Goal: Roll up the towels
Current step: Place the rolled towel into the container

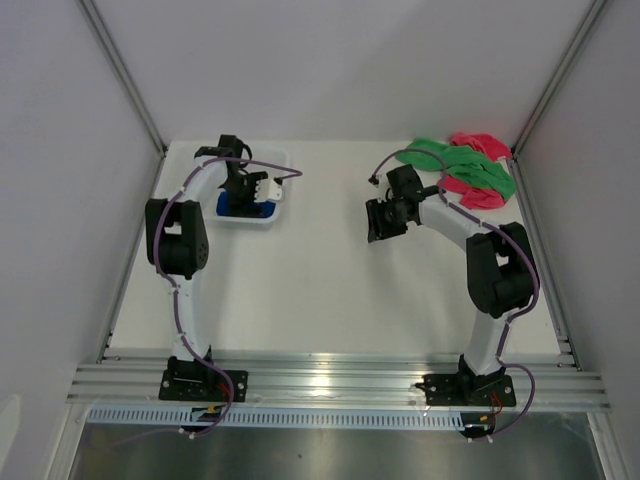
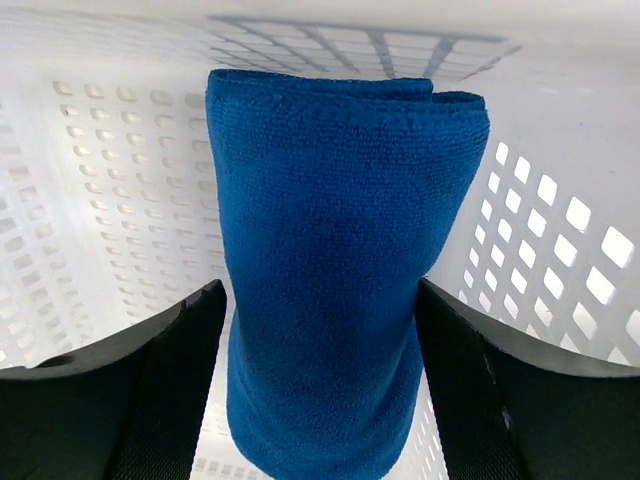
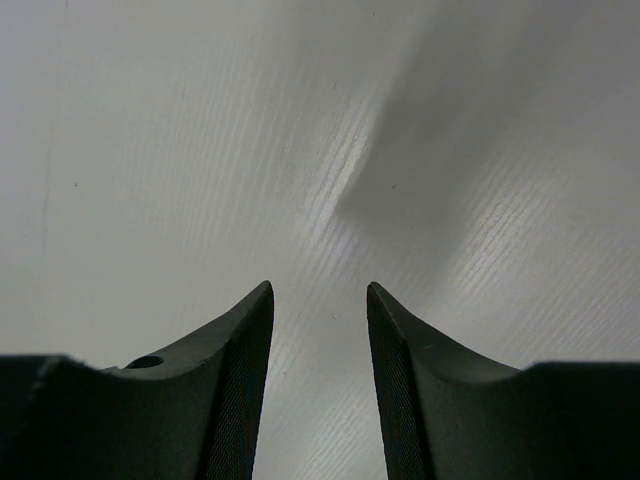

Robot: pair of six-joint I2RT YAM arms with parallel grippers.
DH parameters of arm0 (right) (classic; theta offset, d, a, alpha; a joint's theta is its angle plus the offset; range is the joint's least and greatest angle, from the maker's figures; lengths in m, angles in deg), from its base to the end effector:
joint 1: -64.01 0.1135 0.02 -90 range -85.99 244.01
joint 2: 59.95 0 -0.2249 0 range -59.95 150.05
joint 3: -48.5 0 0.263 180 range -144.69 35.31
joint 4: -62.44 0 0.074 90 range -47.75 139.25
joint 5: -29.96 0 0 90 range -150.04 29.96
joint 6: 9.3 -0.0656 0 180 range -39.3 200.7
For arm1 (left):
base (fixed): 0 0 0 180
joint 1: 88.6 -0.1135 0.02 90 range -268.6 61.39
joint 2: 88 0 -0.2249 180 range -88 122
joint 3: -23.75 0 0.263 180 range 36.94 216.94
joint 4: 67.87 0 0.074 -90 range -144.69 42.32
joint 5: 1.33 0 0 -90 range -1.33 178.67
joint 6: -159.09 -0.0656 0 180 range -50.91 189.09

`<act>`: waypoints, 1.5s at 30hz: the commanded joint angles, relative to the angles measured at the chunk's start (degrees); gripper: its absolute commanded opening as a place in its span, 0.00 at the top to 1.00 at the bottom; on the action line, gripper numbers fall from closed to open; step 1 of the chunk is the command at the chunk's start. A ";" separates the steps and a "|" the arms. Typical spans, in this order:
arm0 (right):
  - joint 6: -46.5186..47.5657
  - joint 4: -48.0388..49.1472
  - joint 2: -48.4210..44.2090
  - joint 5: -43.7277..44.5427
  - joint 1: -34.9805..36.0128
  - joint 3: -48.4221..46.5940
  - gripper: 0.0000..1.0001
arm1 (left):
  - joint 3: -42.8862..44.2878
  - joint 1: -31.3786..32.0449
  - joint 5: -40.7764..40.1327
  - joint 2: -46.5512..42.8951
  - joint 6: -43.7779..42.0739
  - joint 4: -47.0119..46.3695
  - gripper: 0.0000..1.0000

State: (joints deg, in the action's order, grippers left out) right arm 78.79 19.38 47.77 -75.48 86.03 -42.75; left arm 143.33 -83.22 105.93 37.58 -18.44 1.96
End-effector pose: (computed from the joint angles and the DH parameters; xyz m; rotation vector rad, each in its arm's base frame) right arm 0.3738 0.1700 0.1349 -0.5555 2.5760 0.4979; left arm 0.4421 -0.0612 0.1364 2.0348 1.8622 -0.0903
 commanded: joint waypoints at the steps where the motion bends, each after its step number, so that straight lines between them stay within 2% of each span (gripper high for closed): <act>1: 0.86 -0.72 0.56 -0.29 0.22 -2.53 0.54 | 3.29 0.15 3.48 -3.85 -1.59 1.98 0.21; 13: 0.95 -0.54 1.52 -0.82 0.30 -3.06 0.54 | 4.00 0.15 5.16 -6.13 -3.09 5.06 0.21; 27: 1.12 -0.19 2.40 -1.52 0.22 -3.68 0.54 | 6.37 -0.11 7.88 -8.59 -0.64 8.39 0.20; 29: 1.21 -0.19 2.32 -1.43 0.22 -3.59 0.54 | 8.47 -0.29 9.19 -8.34 1.82 7.96 0.20; 31: 1.12 -0.19 2.23 -1.17 0.30 -3.68 0.55 | 12.50 -0.46 10.78 -6.50 8.75 7.78 0.21; 32: 1.12 -0.10 2.14 -1.08 0.30 -3.59 0.55 | 15.05 -0.55 10.78 -5.70 11.91 6.91 0.25; 33: 1.03 -0.10 1.88 -1.08 0.30 -3.59 0.55 | 16.12 -0.55 9.21 -5.00 20.21 3.16 0.29; 34: 0.95 -0.02 1.70 -0.82 0.30 -3.59 0.55 | 17.09 -0.64 8.24 -3.60 23.94 1.64 0.43; 35: 0.95 0.07 1.53 -0.73 0.39 -3.59 0.55 | 18.66 -0.82 7.36 -3.06 29.46 0.59 0.49; 37: 0.86 0.42 0.83 -0.47 0.39 -3.50 0.55 | 17.55 -0.99 5.08 -2.62 33.46 -1.97 0.57; 41: 0.68 0.95 0.56 0.24 0.39 -3.32 0.55 | 12.90 -0.99 -1.86 -2.36 40.75 -7.06 0.61; 45: 0.42 1.13 1.26 0.15 0.74 -4.38 0.55 | 11.47 -1.69 -7.93 0.62 44.19 -8.57 0.63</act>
State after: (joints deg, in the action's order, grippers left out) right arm 79.25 19.27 49.46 -75.89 86.09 -44.11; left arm 155.96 -83.87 104.16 35.17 18.24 -3.86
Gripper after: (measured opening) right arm 0.450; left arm 0.373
